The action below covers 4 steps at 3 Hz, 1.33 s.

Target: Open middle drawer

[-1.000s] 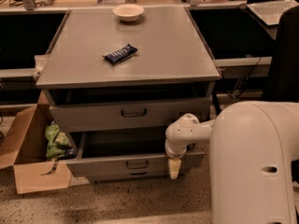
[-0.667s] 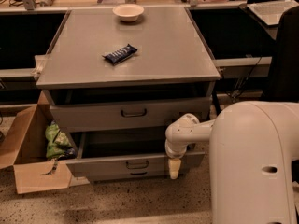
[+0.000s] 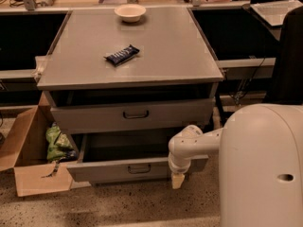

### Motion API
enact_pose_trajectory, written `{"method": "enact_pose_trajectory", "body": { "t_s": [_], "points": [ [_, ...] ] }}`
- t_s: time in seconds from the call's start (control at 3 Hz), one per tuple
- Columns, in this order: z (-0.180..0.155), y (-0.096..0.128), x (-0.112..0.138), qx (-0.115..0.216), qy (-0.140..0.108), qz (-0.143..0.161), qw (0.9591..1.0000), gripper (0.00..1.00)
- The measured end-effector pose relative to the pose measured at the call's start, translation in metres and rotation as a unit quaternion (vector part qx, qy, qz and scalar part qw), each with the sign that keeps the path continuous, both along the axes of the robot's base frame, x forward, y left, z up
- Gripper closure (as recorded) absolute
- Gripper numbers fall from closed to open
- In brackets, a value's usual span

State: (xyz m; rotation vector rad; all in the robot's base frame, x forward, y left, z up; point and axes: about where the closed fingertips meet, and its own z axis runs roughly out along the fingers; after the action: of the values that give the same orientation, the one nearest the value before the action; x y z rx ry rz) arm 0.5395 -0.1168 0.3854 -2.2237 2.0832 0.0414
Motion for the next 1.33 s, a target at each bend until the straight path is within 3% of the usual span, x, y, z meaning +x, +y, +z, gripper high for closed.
{"method": "enact_pose_trajectory", "body": {
  "t_s": [0.67,1.0,1.33],
  "points": [
    [0.011,-0.001,0.002,0.000,0.000,0.000,1.0000,0.78],
    [0.021,-0.001,0.001,0.011,-0.018,-0.008,0.9998,0.99],
    [0.017,-0.007,-0.023,0.017,-0.015,-0.018,0.9996,1.00]
  ]
}}
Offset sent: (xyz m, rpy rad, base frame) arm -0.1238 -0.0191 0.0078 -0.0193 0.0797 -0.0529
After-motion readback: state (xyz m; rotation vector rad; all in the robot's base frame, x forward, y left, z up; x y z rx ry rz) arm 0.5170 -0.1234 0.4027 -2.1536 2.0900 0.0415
